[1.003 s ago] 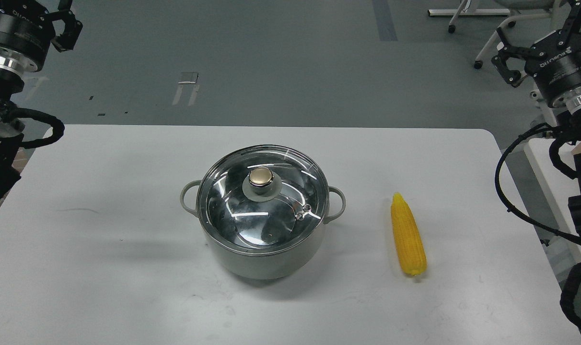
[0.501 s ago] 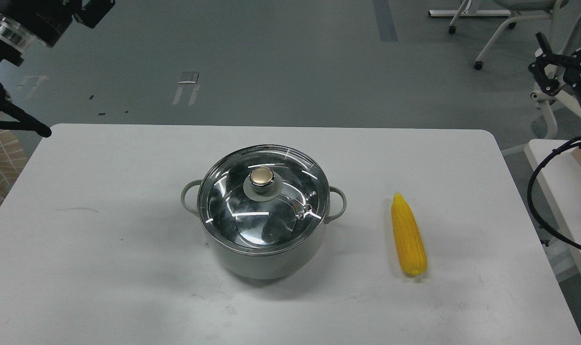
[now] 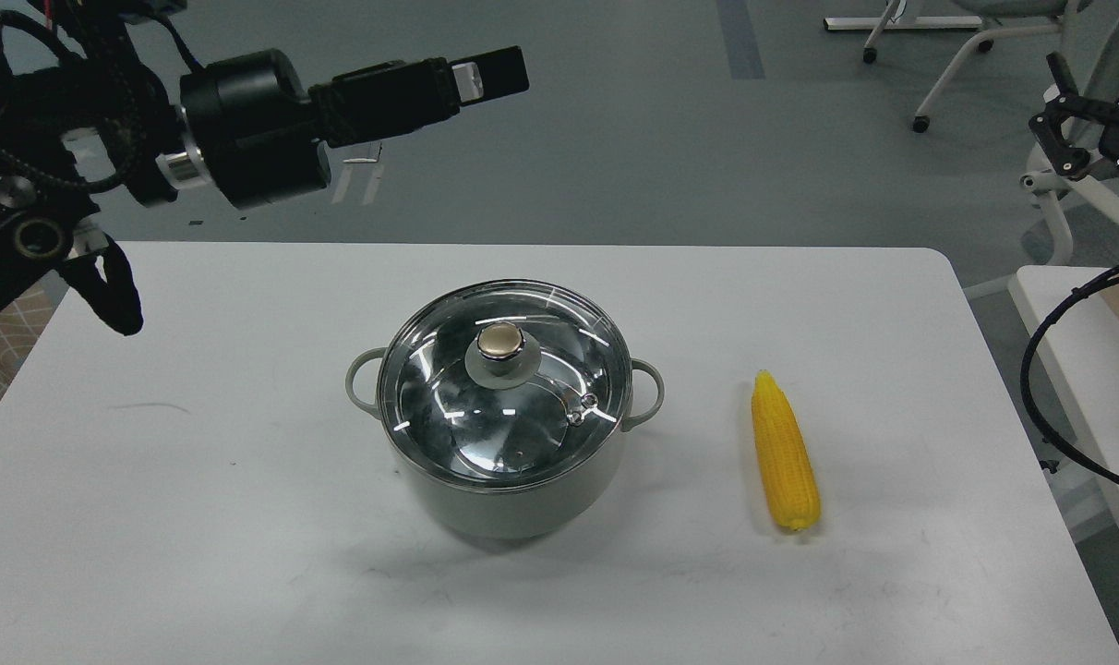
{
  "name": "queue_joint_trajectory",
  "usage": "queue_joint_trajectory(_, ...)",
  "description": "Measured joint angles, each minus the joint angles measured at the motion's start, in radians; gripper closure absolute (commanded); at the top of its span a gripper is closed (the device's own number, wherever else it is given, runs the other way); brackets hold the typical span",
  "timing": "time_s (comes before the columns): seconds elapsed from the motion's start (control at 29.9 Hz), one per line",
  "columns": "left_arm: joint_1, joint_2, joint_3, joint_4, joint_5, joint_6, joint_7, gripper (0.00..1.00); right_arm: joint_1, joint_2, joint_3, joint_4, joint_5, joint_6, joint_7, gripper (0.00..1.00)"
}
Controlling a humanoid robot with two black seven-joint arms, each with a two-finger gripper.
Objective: Open pot and put corn in
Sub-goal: 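Lower the left gripper onto the lid knob and grasp it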
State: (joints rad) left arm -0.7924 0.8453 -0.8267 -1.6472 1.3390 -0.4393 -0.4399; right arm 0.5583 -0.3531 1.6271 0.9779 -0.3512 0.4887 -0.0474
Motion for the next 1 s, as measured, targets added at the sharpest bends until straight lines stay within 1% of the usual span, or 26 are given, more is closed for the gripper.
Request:
queue_joint_trajectory(0.07, 0.032, -0.006, 0.001, -0.001, 0.102, 0.020, -0.020, 0.14, -0.006, 0.000, 0.001, 0.009, 0.001, 0.000, 0.000, 0.00)
queue_joint_trajectory(0.13, 0.083, -0.009, 0.002, -0.002, 0.231, 0.066, -0.038, 0.21, -0.011, 0.000, 0.002, 0.015, 0.001, 0.000, 0.000, 0.00)
queue_joint_trajectory(0.17, 0.106, -0.010, 0.003, -0.002, 0.290, 0.089, -0.044, 0.23, -0.011, 0.000, 0.002, 0.018, 0.001, 0.000, 0.000, 0.00)
queue_joint_trajectory(0.33, 0.165, -0.038, 0.065, 0.011, 0.519, 0.186, -0.049, 0.23, -0.011, 0.000, 0.002, 0.032, 0.002, 0.000, 0.000, 0.00)
queue_joint_trajectory(0.6, 0.172, -0.055, 0.201, 0.067, 0.679, 0.312, -0.049, 0.23, -0.010, -0.009, 0.002, 0.038, 0.002, 0.000, 0.000, 0.00)
queue_joint_trajectory(0.74, 0.172, -0.055, 0.257, 0.089, 0.716, 0.361, -0.049, 0.23, -0.013, -0.012, 0.002, 0.038, 0.002, 0.000, 0.000, 0.00)
queue_joint_trajectory(1.0, 0.173, -0.093, 0.280, 0.154, 0.720, 0.384, -0.049, 0.23, -0.014, -0.008, 0.002, 0.032, 0.002, 0.000, -0.001, 0.00)
